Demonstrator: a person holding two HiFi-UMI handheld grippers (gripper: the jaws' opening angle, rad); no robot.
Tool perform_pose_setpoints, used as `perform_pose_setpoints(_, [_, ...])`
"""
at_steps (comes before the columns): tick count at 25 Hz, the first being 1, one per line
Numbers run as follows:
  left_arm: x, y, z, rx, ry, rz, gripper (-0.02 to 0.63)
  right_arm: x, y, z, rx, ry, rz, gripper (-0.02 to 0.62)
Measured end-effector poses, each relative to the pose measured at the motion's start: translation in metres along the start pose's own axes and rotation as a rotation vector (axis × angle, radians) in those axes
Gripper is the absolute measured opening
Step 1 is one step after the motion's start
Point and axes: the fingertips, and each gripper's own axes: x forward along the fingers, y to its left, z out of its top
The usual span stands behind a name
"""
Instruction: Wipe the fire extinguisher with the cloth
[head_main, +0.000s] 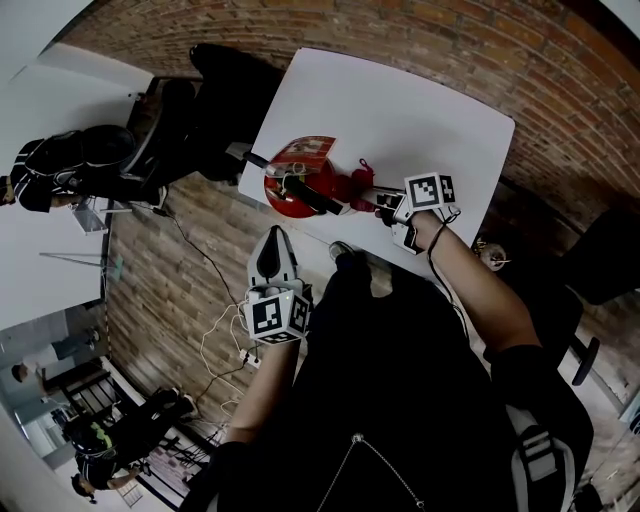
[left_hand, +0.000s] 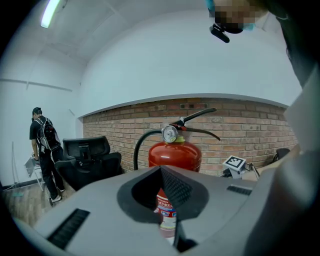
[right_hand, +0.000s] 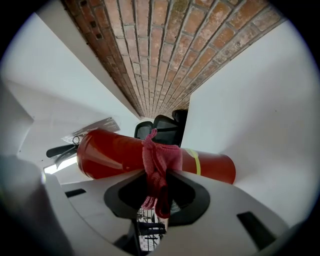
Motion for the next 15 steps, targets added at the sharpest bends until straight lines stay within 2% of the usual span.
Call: perform_pose_setpoints(15, [-0.002,0.000,0.001,-0.015,-0.018,0.011,0.029,-0.010,0.043,0.011,-0.013,-0.012,0.068,0.107])
